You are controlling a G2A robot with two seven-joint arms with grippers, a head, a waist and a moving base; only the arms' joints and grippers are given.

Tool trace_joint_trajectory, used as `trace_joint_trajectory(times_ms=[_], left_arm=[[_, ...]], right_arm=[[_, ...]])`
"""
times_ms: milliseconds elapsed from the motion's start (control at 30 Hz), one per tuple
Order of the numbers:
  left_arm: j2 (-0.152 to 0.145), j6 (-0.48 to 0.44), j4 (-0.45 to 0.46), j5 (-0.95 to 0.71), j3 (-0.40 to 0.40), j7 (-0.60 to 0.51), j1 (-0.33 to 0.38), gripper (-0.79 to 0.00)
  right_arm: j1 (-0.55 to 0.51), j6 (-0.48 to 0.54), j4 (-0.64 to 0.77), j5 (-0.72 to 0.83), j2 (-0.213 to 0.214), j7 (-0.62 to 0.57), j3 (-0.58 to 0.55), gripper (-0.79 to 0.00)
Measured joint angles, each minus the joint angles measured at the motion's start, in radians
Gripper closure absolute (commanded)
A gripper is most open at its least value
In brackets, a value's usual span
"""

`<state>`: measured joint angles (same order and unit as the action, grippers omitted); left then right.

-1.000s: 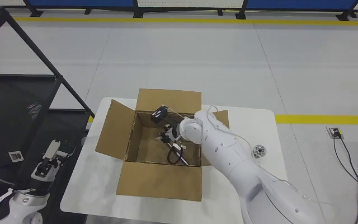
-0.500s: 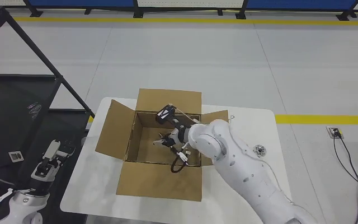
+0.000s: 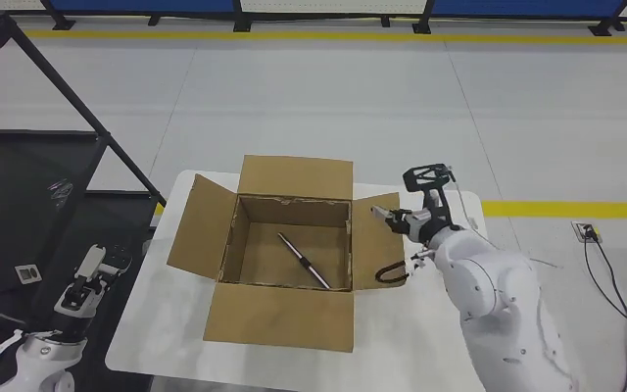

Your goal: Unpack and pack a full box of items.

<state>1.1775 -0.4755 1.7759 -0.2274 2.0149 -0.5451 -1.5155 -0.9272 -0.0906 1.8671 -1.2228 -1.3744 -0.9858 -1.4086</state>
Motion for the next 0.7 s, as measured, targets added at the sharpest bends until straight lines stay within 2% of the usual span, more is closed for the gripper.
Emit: trace_joint_trajectory(times_ms=[133,300,433,567,700], left_arm=[[0.000,0.000,0.000,0.000,0.000,0.000,0.000,-0.785],[0.000,0.000,0.000,0.000,0.000,0.000,0.000,-0.785],[0.000,0.000,0.000,0.000,0.000,0.000,0.000,-0.785],[0.000,0.000,0.000,0.000,0.000,0.000,0.000,-0.785],[0.000,0.000,0.000,0.000,0.000,0.000,0.000,-0.785]], right_arm=[[-0.034,-0.062,-0.021,-0.052,0.011,-0.034,-0.102,-0.785],[-0.023,-0.073,-0.143,-0.078,0.025,-0.125,-0.183,-0.785],[0.026,-0.072,-0.296,-0.122,0.032,-0.203,-0.192,-0.785],[0.091,-0.025,-0.459,-0.114,0.038,-0.283,-0.182,-0.785],[0.137,-0.023,-0.579,-0.129,0.039,-0.294,-0.158,-0.785]])
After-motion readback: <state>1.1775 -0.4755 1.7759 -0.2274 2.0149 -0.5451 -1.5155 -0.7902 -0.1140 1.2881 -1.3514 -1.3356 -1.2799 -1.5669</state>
